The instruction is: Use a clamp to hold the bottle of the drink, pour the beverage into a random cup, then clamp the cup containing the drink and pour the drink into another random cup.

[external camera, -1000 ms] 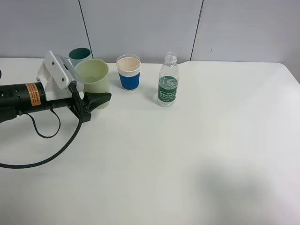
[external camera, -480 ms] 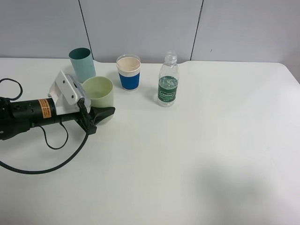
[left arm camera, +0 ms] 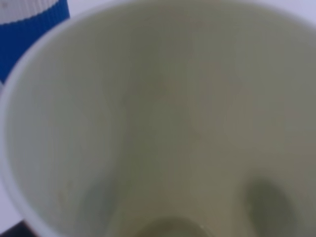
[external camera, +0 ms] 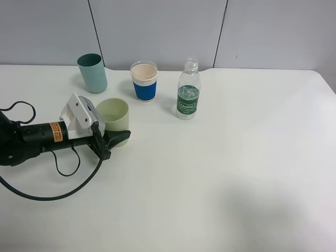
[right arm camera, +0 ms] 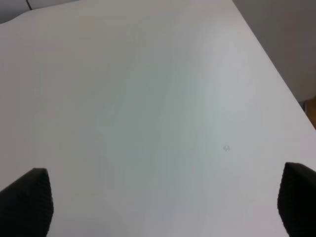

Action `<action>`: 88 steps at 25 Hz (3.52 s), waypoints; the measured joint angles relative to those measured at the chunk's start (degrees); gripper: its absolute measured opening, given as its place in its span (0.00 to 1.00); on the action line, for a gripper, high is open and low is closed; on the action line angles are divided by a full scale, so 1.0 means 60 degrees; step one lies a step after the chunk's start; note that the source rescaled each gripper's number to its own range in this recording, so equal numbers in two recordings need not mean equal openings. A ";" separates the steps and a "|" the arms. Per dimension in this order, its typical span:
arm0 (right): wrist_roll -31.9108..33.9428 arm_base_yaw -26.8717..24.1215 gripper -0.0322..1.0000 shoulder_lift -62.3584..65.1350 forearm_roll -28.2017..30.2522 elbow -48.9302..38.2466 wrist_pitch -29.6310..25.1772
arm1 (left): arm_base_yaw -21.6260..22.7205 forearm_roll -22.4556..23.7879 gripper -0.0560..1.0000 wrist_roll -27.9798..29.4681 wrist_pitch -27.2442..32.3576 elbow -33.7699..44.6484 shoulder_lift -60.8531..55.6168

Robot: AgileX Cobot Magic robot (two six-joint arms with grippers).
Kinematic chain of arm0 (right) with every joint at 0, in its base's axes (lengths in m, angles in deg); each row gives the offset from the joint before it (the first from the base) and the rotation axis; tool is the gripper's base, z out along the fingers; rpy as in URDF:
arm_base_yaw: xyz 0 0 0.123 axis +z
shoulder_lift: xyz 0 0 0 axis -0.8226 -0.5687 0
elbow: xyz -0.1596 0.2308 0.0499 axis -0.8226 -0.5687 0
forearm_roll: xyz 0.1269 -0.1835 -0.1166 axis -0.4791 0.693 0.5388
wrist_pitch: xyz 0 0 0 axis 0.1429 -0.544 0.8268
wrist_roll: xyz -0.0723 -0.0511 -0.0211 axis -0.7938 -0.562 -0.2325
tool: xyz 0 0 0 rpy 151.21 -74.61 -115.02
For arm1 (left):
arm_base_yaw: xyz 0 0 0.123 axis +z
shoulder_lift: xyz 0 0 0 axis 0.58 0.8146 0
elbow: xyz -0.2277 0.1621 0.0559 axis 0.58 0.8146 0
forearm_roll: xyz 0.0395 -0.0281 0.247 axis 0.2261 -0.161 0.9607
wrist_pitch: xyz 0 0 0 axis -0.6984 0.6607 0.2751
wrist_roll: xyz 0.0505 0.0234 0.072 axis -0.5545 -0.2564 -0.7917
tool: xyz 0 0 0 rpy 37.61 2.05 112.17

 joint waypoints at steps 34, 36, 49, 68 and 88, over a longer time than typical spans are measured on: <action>0.0000 0.0000 0.95 0.0000 0.0000 0.0000 0.0000 | 0.0000 -0.1469 0.98 0.0581 0.0037 0.2776 -0.3347; 0.0000 0.0000 0.95 0.0000 0.0000 0.0000 0.0000 | 0.0000 -0.1788 0.98 0.0581 0.0041 0.3199 -0.4026; 0.0000 0.0000 0.95 0.0000 0.0000 0.0000 0.0000 | 0.0000 -0.4108 0.98 0.1118 0.2455 0.3586 -0.9158; 0.0000 0.0000 0.95 0.0000 0.0000 0.0000 0.0000 | -0.0010 -0.5216 0.99 0.1521 1.3673 -0.0232 -1.5678; 0.0000 0.0000 0.95 0.0000 0.0000 0.0000 0.0000 | -0.0010 -0.5681 0.99 0.1828 2.0730 -0.0610 -2.0080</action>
